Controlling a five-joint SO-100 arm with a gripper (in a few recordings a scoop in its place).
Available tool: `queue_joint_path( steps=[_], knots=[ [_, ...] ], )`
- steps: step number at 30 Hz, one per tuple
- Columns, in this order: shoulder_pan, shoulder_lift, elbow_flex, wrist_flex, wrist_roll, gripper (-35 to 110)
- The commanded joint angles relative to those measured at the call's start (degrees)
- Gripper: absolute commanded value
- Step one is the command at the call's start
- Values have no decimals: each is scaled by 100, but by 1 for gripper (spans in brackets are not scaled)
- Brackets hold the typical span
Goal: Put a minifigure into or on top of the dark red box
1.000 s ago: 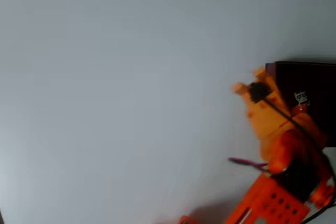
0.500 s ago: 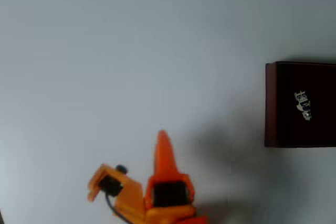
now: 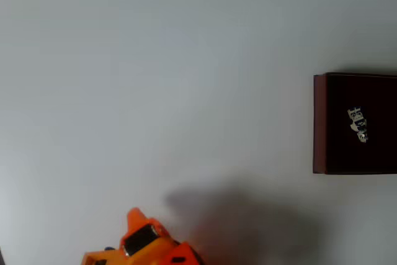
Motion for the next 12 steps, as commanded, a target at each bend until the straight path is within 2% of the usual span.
queue_joint_path(
  steps=[1, 12],
  knots=[
    [-123, 88, 220, -158, -44, 0],
    [-9, 62, 334, -193, 18, 0]
  ],
)
